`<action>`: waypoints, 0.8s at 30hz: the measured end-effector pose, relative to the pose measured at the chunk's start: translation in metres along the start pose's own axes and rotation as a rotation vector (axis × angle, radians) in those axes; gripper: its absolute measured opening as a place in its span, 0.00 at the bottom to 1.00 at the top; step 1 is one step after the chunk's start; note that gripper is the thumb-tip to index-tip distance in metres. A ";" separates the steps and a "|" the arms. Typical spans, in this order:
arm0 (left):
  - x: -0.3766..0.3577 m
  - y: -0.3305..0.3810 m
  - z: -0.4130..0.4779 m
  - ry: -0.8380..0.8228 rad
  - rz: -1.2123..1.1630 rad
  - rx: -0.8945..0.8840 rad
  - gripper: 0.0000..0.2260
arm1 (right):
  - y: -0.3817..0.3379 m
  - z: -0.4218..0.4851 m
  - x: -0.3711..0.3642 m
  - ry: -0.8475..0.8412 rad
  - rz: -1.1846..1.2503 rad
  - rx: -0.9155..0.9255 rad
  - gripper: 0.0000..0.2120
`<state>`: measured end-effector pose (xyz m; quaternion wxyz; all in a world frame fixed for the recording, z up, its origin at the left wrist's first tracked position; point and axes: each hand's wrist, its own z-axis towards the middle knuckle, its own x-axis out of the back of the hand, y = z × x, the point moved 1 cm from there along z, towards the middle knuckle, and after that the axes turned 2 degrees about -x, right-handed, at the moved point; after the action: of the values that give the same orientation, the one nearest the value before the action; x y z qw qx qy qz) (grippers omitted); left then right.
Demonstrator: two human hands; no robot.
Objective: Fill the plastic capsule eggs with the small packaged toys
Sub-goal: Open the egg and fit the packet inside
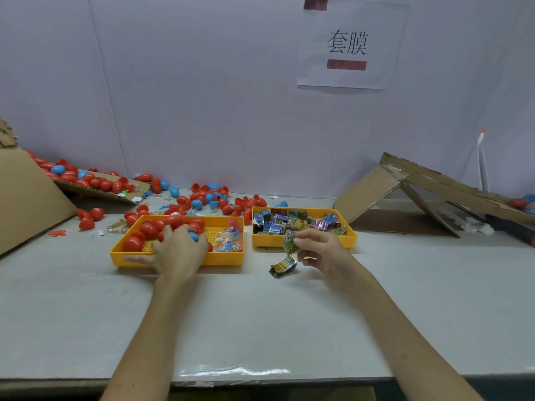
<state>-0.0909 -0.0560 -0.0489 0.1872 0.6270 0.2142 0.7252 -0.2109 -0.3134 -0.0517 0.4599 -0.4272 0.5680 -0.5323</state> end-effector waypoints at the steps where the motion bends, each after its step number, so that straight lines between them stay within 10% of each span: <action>1: -0.003 0.003 -0.002 -0.018 0.010 -0.033 0.21 | 0.000 0.000 0.000 -0.002 -0.008 -0.002 0.03; 10: -0.008 0.019 -0.009 0.085 0.155 -0.147 0.27 | 0.001 0.002 0.000 0.005 -0.030 -0.006 0.04; 16: -0.002 0.031 -0.024 0.260 -0.448 -0.380 0.19 | 0.000 0.001 -0.001 0.022 -0.027 -0.014 0.05; 24: -0.014 0.059 -0.049 -0.412 -1.181 -0.420 0.08 | -0.003 -0.002 -0.003 0.022 0.018 -0.025 0.04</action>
<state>-0.1376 -0.1163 -0.0342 0.7091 0.4803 0.3356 0.3922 -0.2120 -0.3102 -0.0487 0.4532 -0.4217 0.5835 -0.5257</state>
